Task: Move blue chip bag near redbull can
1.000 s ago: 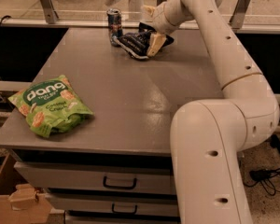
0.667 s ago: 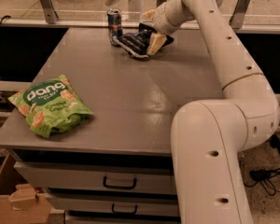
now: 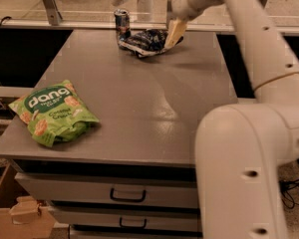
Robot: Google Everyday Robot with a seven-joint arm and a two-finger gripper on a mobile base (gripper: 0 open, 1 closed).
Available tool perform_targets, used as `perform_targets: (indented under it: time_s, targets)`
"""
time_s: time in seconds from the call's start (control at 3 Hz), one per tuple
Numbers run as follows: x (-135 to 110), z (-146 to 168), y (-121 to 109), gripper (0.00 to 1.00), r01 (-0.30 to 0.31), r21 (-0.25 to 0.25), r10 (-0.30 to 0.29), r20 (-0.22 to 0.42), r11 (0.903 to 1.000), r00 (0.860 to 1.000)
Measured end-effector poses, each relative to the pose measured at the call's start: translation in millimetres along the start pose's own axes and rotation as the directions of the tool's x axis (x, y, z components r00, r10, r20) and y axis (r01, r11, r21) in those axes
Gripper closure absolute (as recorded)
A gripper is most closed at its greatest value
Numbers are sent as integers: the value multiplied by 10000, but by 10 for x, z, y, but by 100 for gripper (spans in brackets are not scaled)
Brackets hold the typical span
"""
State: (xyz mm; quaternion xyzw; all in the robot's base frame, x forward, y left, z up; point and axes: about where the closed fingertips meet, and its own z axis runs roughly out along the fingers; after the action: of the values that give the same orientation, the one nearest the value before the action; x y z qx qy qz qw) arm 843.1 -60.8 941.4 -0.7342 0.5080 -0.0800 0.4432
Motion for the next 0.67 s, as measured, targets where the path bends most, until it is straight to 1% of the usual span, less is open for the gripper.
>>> perform_targets:
  time_s: [0.33,0.67]
  targets:
    - [-349,-1304,-627,0,962,1748,-889,-492,9799,9948]
    - [-613,-2443,-992,0,1466,3266,-1200,-1002,9337,9877]
